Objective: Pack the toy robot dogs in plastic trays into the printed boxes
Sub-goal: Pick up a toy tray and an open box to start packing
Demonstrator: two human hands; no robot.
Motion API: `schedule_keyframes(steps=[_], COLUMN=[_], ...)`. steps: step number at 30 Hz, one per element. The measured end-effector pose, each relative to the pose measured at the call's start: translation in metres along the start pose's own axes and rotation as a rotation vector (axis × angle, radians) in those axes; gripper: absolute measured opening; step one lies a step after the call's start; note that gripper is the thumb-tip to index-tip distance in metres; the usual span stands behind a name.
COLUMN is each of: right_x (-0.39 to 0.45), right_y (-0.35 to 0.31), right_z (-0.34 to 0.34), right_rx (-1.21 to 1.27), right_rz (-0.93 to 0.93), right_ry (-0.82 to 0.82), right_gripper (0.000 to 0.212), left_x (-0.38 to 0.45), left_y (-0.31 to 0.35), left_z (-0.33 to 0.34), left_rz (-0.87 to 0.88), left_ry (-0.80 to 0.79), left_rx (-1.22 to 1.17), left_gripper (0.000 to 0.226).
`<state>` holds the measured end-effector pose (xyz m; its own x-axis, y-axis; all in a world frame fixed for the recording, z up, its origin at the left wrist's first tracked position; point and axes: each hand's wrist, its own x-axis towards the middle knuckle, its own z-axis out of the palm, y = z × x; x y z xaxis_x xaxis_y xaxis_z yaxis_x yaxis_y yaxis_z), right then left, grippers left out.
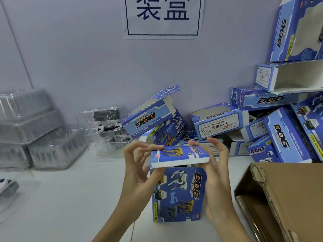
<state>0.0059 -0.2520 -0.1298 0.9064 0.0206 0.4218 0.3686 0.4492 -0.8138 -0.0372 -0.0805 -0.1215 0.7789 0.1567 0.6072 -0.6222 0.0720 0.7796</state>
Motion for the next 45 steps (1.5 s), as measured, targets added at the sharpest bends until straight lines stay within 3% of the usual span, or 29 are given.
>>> schedule_keyframes(steps=[3, 6, 11, 16, 24, 37, 45], right_x=[-0.001, -0.004, -0.011, -0.015, -0.015, -0.019, -0.021], right_y=[0.001, 0.006, 0.001, -0.003, -0.004, 0.000, -0.002], right_z=[-0.001, -0.003, -0.002, 0.008, 0.012, 0.016, 0.023], right_rx=[-0.144, -0.163, -0.015, -0.204, -0.257, -0.209, -0.178], right_rz=[-0.060, -0.047, 0.030, -0.018, -0.063, -0.036, -0.068], right_ry=[-0.038, -0.050, -0.081, -0.093, -0.059, 0.000, 0.028], right_gripper=[0.024, 0.031, 0.043, 0.040, 0.036, 0.028, 0.053], left_x=[0.003, 0.002, -0.001, -0.002, -0.003, -0.003, 0.002], left_y=[0.000, 0.003, 0.004, 0.007, 0.009, 0.012, 0.022], left_z=[-0.014, -0.025, -0.012, -0.003, -0.001, 0.007, 0.005], left_rz=[0.046, 0.019, -0.008, -0.079, -0.079, -0.122, -0.224], left_ry=[-0.152, -0.257, -0.108, -0.028, -0.031, 0.029, 0.015], left_rx=[0.215, 0.362, 0.353, 0.281, 0.190, 0.177, 0.137], left_gripper=[0.025, 0.040, 0.025, 0.028, 0.013, 0.023, 0.029])
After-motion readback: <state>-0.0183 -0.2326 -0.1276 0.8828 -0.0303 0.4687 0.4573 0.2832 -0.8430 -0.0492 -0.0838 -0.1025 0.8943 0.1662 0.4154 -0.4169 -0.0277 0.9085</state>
